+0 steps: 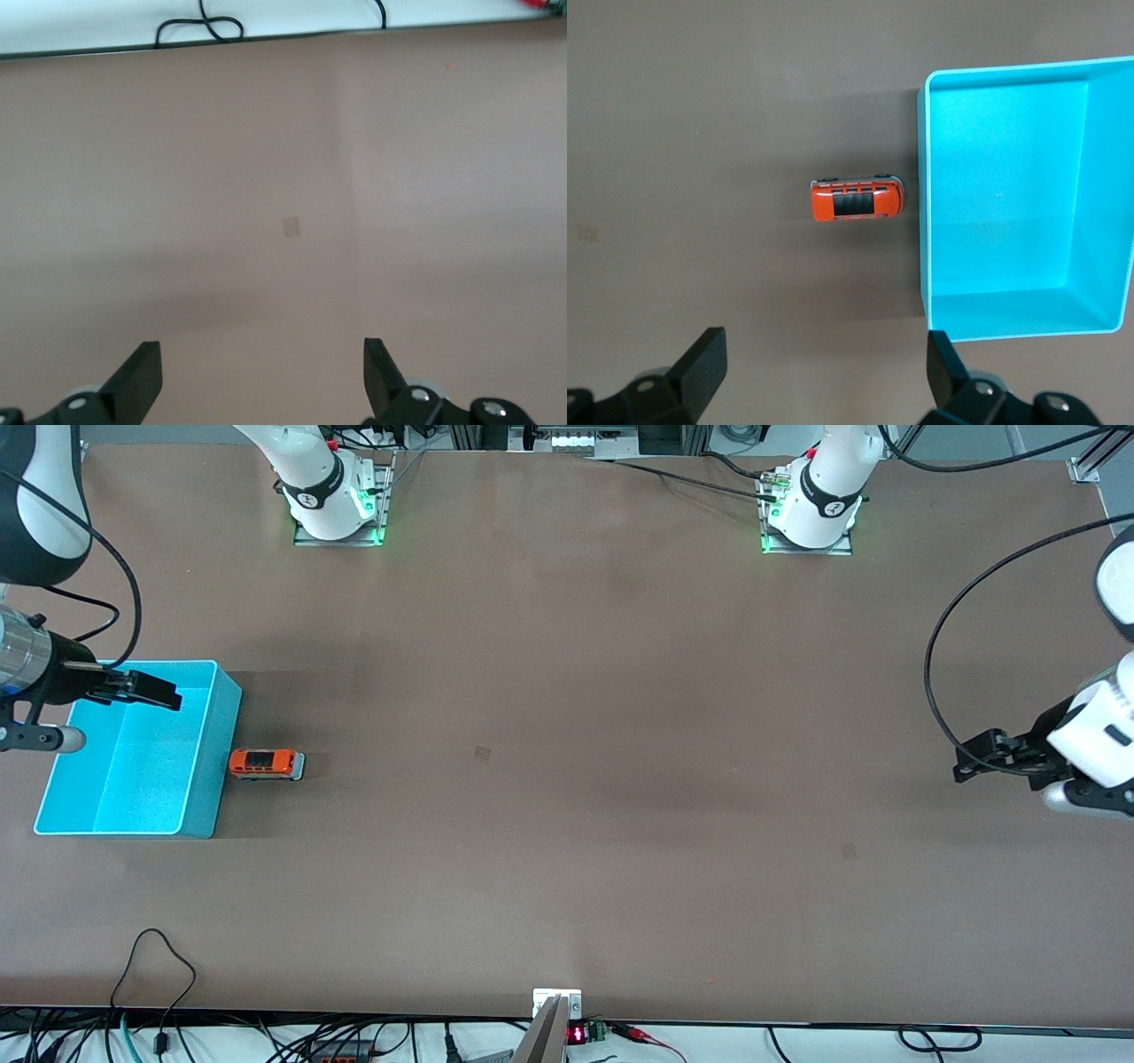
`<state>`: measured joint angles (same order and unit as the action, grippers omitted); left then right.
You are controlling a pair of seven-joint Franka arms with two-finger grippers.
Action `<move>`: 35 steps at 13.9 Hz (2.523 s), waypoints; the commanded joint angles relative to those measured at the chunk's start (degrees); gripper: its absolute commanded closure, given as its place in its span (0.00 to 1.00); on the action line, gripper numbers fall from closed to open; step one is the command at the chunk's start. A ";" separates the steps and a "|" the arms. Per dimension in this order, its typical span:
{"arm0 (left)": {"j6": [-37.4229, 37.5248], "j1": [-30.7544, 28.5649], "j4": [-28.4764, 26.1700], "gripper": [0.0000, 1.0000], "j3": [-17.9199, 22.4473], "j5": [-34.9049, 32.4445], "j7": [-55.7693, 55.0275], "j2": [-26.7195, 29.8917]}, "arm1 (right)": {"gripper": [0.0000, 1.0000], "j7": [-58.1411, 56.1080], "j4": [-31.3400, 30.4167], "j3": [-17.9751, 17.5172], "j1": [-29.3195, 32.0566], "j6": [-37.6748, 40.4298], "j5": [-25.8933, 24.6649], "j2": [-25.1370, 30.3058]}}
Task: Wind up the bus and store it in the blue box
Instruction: 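Lower the right gripper to the car while the left gripper withdraws, then close the right gripper on the orange car beside the box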
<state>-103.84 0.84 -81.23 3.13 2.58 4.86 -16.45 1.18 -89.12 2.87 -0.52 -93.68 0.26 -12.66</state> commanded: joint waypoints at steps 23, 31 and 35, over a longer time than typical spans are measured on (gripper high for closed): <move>7.96 -1.46 -6.38 0.00 -1.90 -0.64 -6.80 10.64 | 0.00 -84.67 -37.71 -15.26 15.73 -53.09 -3.86 -3.86; 5.56 -1.81 -10.97 0.00 -2.43 -1.26 -7.32 14.51 | 0.00 -85.29 -35.07 -15.26 15.99 -58.45 -5.45 -10.36; 8.57 -2.25 -9.64 0.00 -2.78 -0.74 -6.71 14.25 | 0.06 -85.29 -35.07 -15.26 15.99 -59.95 -6.32 -11.69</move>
<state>-96.74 -1.31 -91.42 0.64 2.24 -2.08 -2.39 -83.23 -124.99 -11.23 14.14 -152.92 -4.84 -23.54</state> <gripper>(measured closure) 0.000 0.000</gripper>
